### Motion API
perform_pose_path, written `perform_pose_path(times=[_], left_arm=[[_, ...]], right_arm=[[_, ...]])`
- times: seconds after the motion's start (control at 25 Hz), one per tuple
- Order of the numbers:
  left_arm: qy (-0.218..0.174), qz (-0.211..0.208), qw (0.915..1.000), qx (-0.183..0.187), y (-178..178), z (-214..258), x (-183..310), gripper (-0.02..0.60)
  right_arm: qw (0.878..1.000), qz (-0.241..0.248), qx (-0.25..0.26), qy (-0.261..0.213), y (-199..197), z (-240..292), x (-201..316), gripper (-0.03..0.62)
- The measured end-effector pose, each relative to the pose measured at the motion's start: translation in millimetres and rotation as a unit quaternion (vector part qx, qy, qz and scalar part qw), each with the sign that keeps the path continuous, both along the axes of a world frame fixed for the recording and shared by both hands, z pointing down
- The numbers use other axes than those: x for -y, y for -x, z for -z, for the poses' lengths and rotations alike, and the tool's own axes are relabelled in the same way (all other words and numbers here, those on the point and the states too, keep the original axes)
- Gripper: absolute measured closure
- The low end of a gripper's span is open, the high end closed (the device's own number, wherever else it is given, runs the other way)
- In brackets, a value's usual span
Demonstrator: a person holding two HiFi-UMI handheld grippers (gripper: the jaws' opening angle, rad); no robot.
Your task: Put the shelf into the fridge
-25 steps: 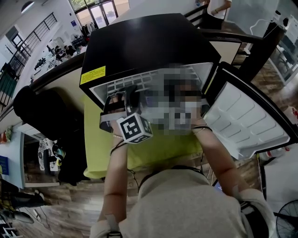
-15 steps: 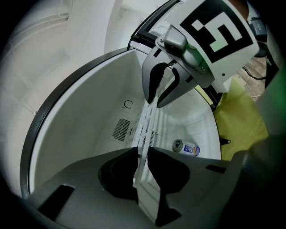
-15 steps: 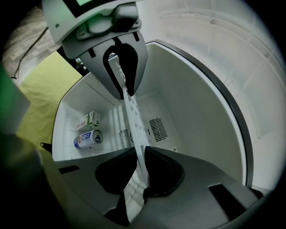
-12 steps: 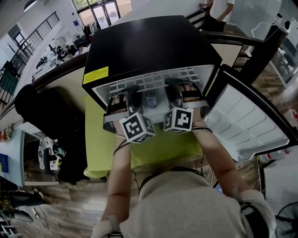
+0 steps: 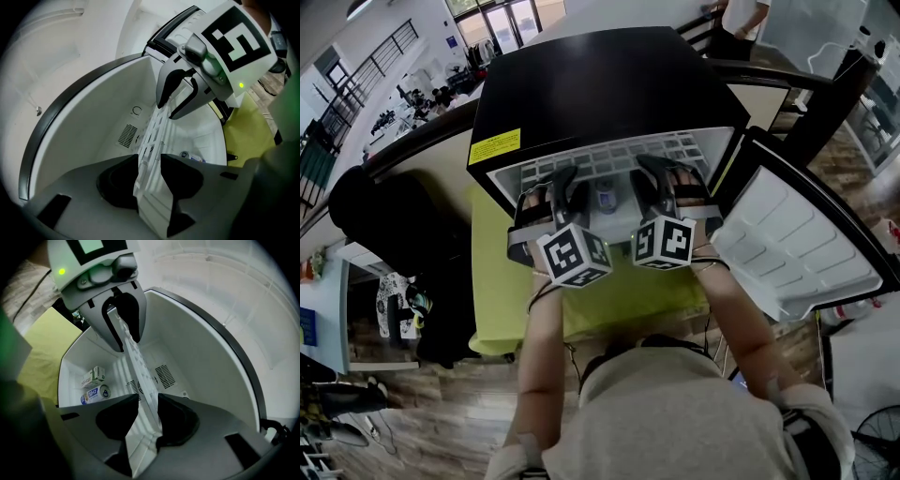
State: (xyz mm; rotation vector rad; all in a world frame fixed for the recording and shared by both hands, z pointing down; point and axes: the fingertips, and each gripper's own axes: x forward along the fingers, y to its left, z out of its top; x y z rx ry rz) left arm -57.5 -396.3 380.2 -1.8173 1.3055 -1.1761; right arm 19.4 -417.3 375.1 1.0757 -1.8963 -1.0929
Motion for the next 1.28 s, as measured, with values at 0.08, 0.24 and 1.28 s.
perform_pose_path(times=[0.08, 0.24, 1.28], left_arm=[[-0.015, -0.005, 0.9998, -0.011, -1, 7, -3, 0.436], [-0.022, -0.015, 0.9982, -0.053, -4, 16, -11, 0.454], [0.086, -0.063, 0.9005, -0.422, -38, -3, -79, 0.569]], right_arm=[[1.000, 0.005, 0.019, 0.005, 0, 2, -4, 0.450], [0.999, 0.012, 0.051, 0.011, -1, 12, -13, 0.445], [0.893, 0.023, 0.401, 0.203, -25, 4, -84, 0.585]])
